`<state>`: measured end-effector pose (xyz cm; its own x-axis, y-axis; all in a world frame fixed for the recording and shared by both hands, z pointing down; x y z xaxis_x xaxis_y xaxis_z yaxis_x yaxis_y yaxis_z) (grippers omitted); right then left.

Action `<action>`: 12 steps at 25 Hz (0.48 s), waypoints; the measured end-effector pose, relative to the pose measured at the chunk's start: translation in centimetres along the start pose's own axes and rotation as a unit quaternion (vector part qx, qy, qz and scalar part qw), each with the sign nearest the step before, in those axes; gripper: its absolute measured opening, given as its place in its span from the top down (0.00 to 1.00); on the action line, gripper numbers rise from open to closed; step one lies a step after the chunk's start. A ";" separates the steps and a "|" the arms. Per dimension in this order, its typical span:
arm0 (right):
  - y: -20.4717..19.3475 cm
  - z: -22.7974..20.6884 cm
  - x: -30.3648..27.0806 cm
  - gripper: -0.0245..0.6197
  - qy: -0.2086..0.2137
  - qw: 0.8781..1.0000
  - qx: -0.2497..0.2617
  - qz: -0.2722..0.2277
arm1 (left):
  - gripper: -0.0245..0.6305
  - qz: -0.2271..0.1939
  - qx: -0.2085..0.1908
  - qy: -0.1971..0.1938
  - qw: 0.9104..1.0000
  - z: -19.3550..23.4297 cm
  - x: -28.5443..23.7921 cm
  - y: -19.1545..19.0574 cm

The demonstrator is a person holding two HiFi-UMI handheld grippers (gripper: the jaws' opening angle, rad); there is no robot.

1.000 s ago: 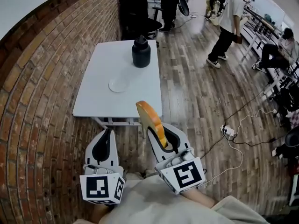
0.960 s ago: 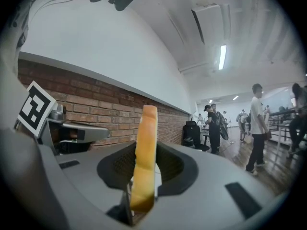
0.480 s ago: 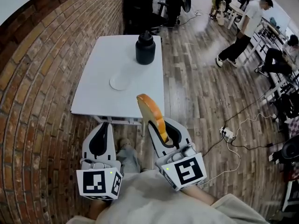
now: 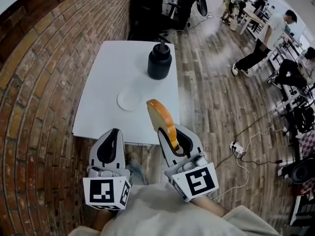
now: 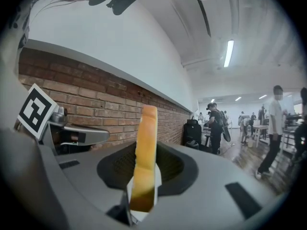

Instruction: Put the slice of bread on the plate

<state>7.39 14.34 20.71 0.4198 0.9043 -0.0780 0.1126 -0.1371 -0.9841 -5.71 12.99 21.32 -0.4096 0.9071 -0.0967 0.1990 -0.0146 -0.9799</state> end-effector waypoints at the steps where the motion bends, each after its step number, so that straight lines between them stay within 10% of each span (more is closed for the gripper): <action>1: 0.0 -0.2 -1.2 0.81 -0.002 1.000 0.000 0.003 | 0.93 0.002 0.001 -0.003 1.000 0.7 -1.0 -0.1; 12: 1.0 -3.7 -13.1 0.81 -0.050 0.998 -0.016 0.033 | 0.93 0.022 0.001 -0.046 0.999 7.7 -12.0 -1.0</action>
<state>5.36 0.84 21.35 0.3357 0.9283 -0.1597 0.1173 -0.2094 -0.9708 -7.87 -1.12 22.11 -0.4812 0.8626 -0.1563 0.2165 -0.0558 -0.9747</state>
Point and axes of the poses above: the fingertips, and each gripper's own axes: x backward along the fingers, z to its left, y out of its top, the point moved 1 cm from there along x, backward along the fingers, and after that the axes turned 13 degrees about -x, right-handed, at the moved point
